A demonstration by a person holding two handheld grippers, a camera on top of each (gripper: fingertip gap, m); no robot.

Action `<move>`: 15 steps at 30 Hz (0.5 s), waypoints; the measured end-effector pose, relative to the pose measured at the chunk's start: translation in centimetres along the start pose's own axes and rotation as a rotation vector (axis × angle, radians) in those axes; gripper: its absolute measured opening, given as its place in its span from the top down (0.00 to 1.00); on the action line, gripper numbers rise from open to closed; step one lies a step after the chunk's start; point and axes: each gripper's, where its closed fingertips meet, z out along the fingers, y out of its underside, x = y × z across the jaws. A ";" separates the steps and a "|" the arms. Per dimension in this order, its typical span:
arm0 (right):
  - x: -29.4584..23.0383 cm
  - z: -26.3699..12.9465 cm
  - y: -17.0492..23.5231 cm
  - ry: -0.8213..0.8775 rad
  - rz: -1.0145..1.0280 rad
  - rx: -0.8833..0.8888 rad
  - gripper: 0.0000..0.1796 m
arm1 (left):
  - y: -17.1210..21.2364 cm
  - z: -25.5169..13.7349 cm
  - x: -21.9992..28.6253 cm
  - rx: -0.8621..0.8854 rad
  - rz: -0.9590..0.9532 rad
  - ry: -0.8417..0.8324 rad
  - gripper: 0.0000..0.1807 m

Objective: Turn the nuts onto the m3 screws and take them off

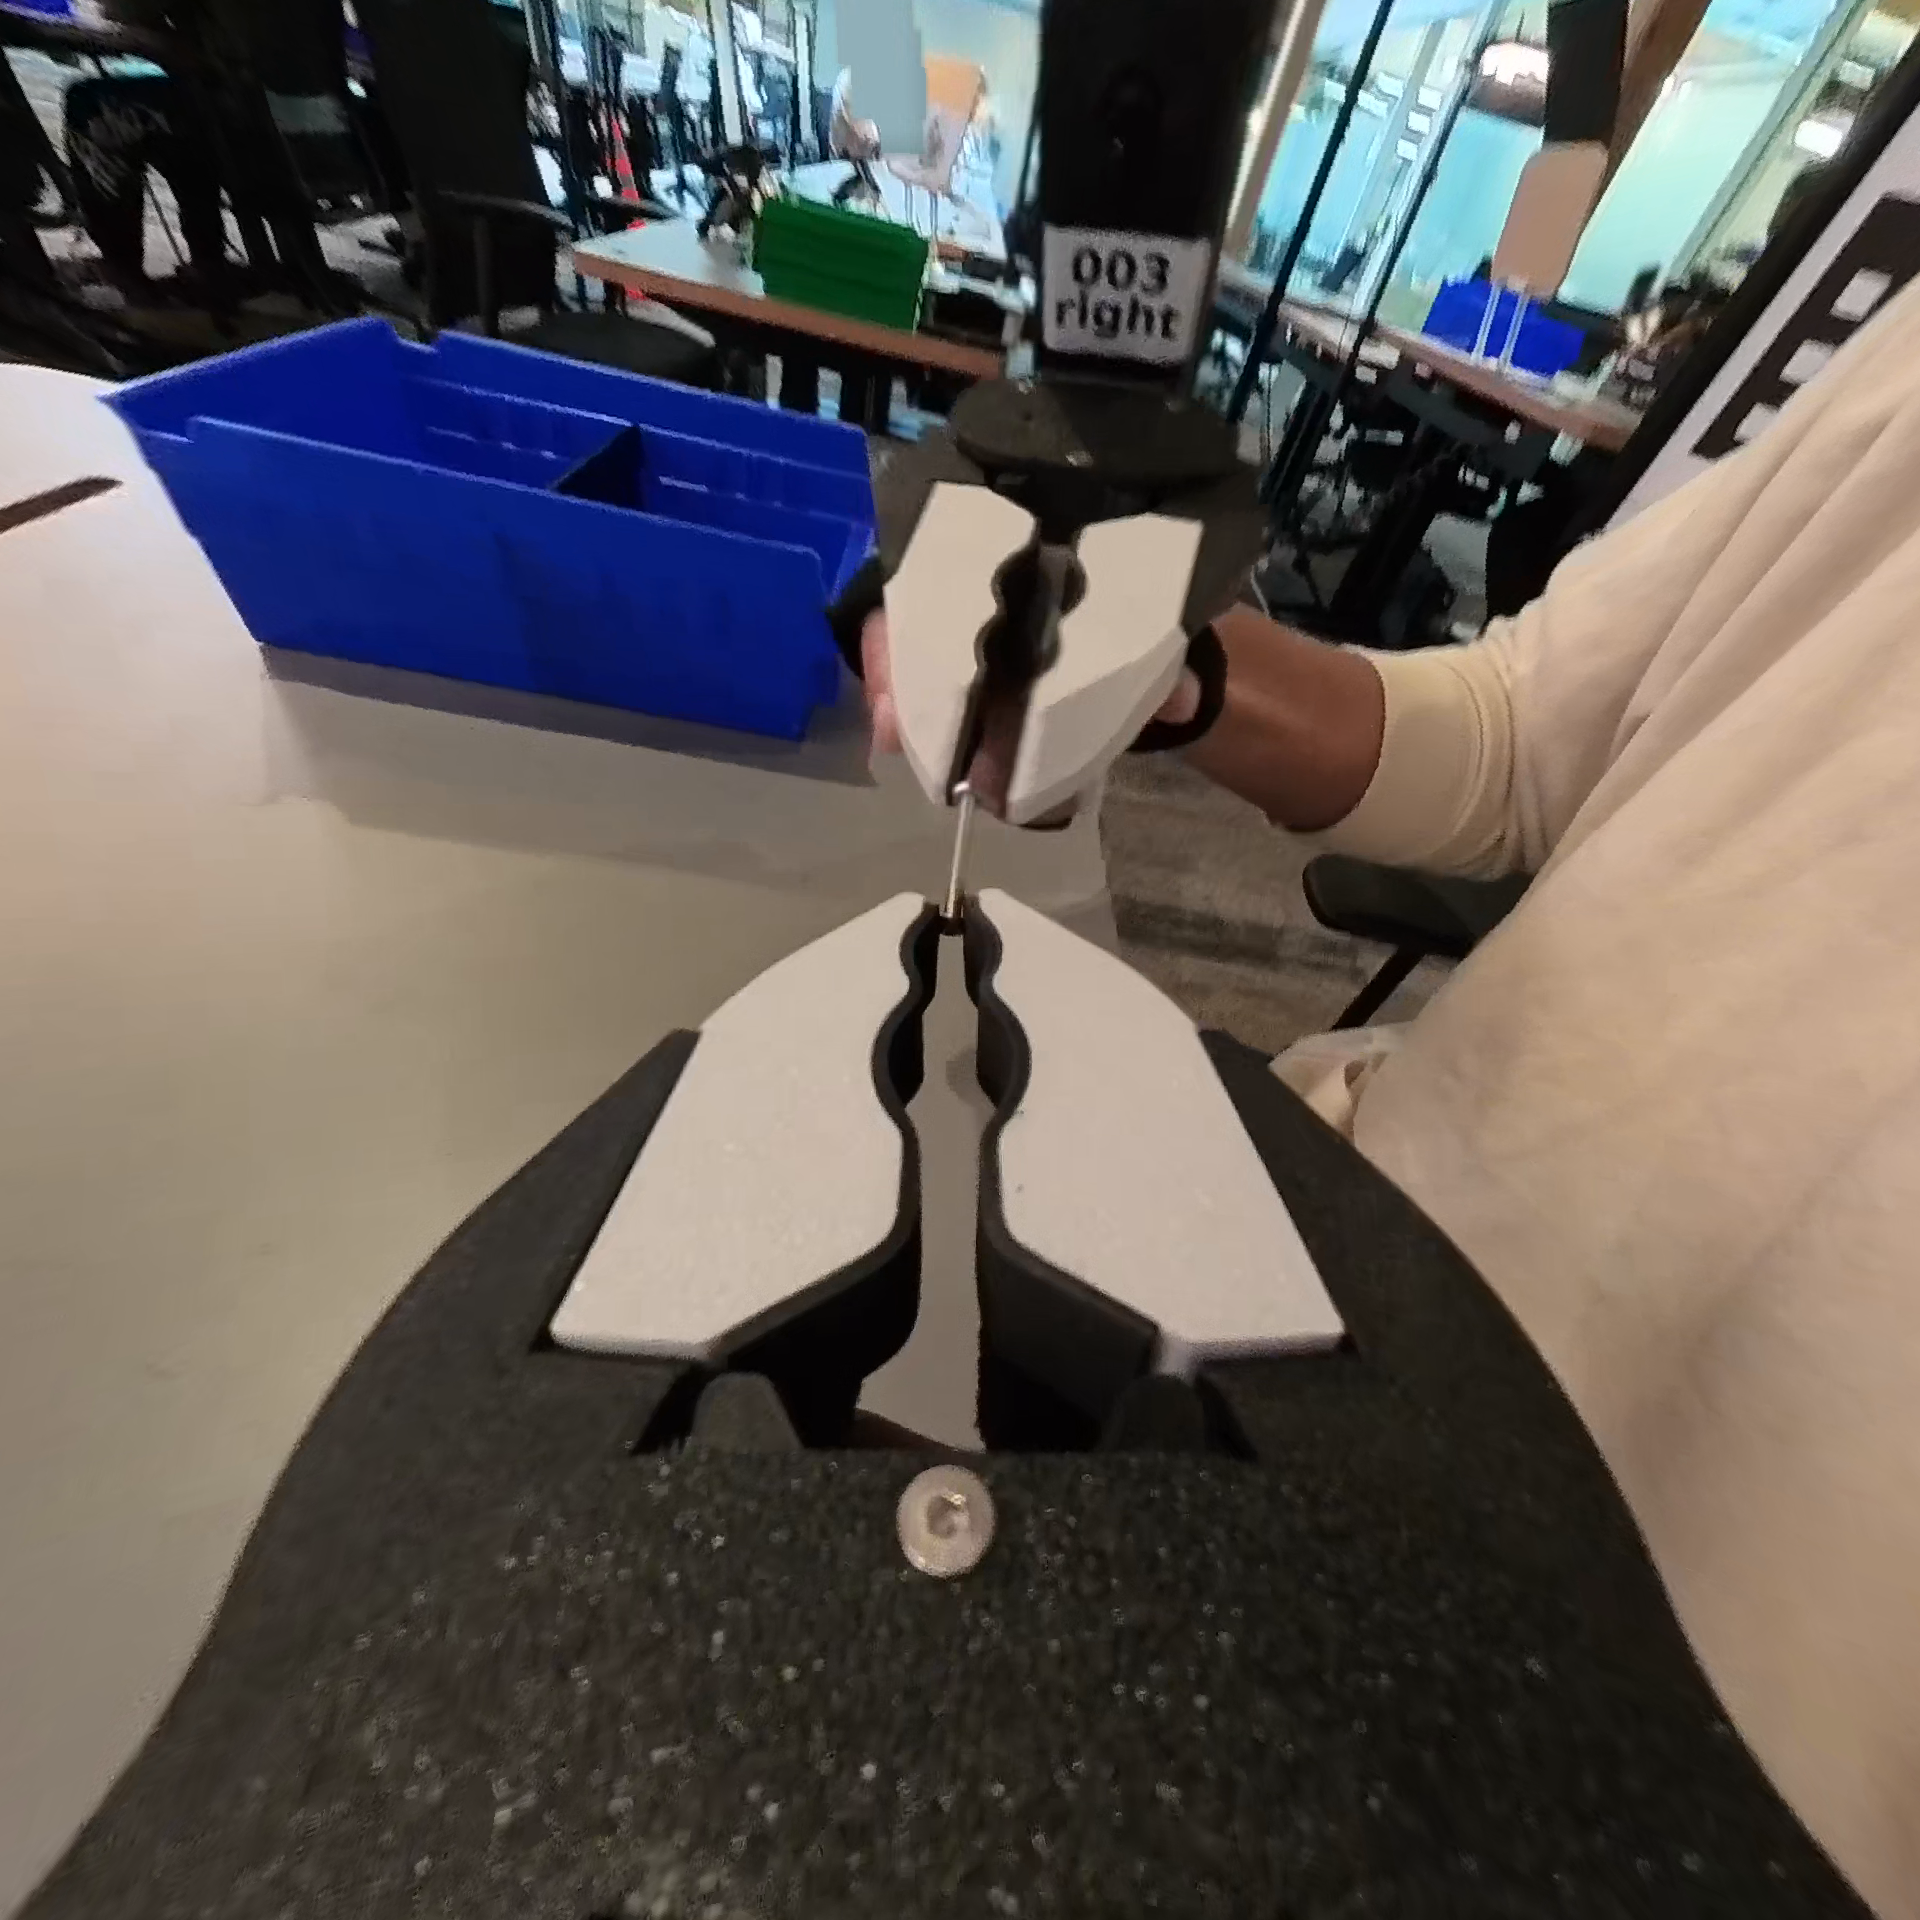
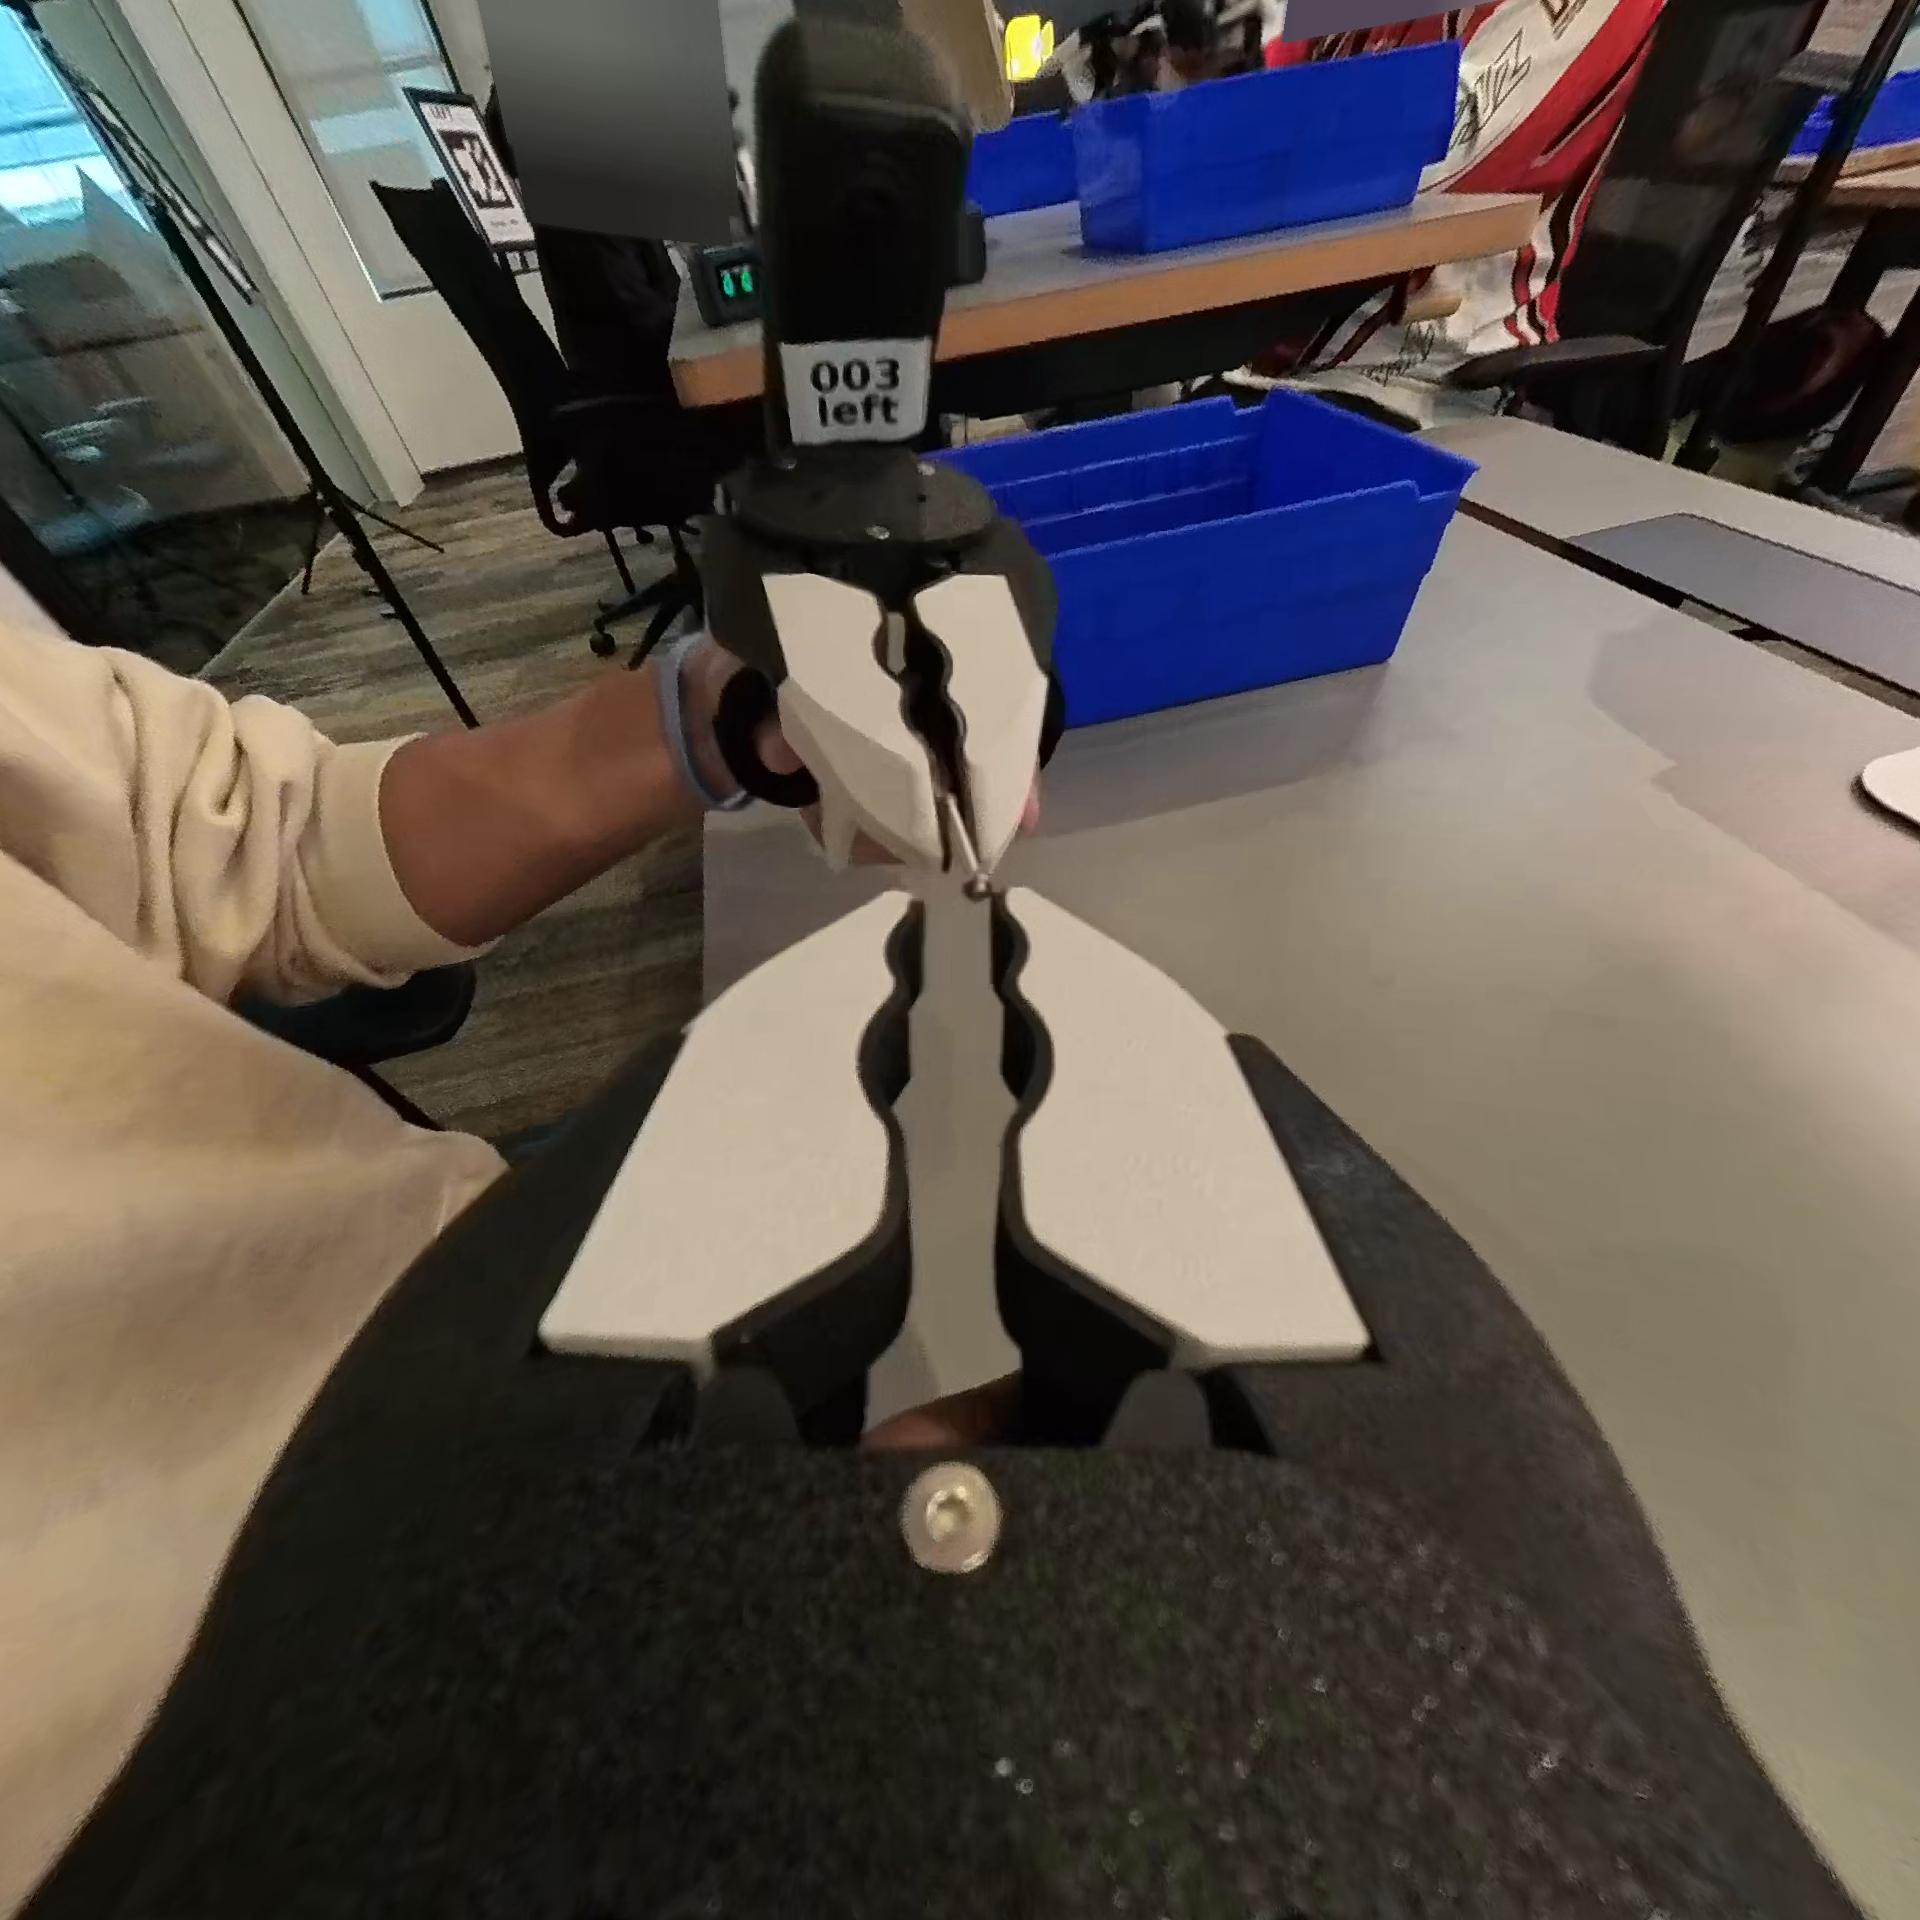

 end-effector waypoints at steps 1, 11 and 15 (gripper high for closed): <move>0.2 -0.1 0.1 0.012 0.015 0.014 0.90 | 0.0 -0.2 -0.3 0.024 -0.017 -0.012 0.98; -1.2 1.0 2.9 -0.137 0.343 0.142 0.80 | 2.1 -0.5 0.4 0.001 -0.004 -0.046 0.98; -1.9 1.6 2.2 -0.146 0.316 0.160 0.80 | 2.4 -0.2 0.4 -0.009 -0.013 -0.032 0.98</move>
